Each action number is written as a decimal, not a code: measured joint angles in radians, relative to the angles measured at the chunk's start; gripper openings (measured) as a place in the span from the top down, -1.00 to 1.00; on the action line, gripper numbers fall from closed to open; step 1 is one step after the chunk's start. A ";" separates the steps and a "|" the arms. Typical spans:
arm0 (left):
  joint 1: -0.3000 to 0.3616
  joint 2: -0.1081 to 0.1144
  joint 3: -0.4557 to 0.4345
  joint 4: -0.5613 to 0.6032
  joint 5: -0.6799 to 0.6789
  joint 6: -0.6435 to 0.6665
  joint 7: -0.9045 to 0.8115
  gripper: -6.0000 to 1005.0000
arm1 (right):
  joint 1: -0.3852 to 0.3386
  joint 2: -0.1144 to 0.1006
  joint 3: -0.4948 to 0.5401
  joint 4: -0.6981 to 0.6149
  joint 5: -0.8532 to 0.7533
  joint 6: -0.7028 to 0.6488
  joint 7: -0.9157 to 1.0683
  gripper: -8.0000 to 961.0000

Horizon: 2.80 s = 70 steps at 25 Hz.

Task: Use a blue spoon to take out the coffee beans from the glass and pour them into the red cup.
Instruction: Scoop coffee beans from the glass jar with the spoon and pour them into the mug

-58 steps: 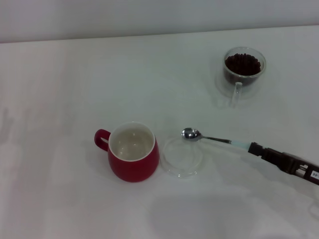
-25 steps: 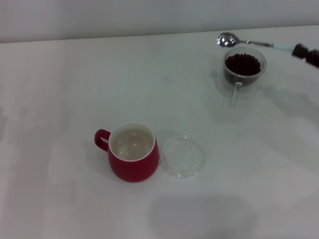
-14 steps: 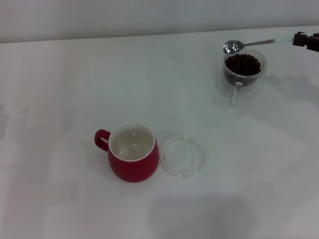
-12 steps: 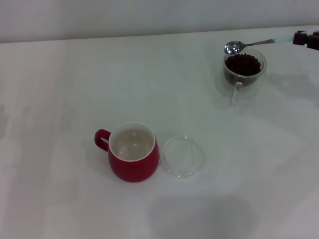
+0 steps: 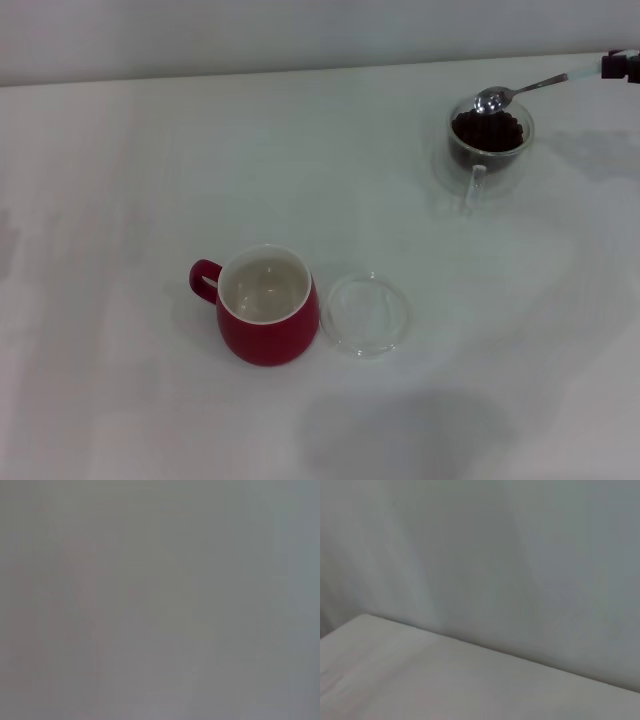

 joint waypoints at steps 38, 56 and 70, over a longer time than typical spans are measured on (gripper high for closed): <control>-0.017 -0.001 -0.007 0.002 -0.010 0.000 0.000 -0.78 | 0.036 0.012 -0.004 -0.020 -0.172 0.030 0.071 0.68; -0.025 0.002 -0.007 -0.004 -0.010 0.005 0.000 -0.78 | 0.084 0.002 -0.007 -0.024 -0.262 0.047 0.353 0.68; -0.039 0.003 -0.007 -0.009 -0.010 0.009 0.004 -0.78 | 0.094 -0.006 0.000 -0.023 -0.274 0.039 0.508 0.68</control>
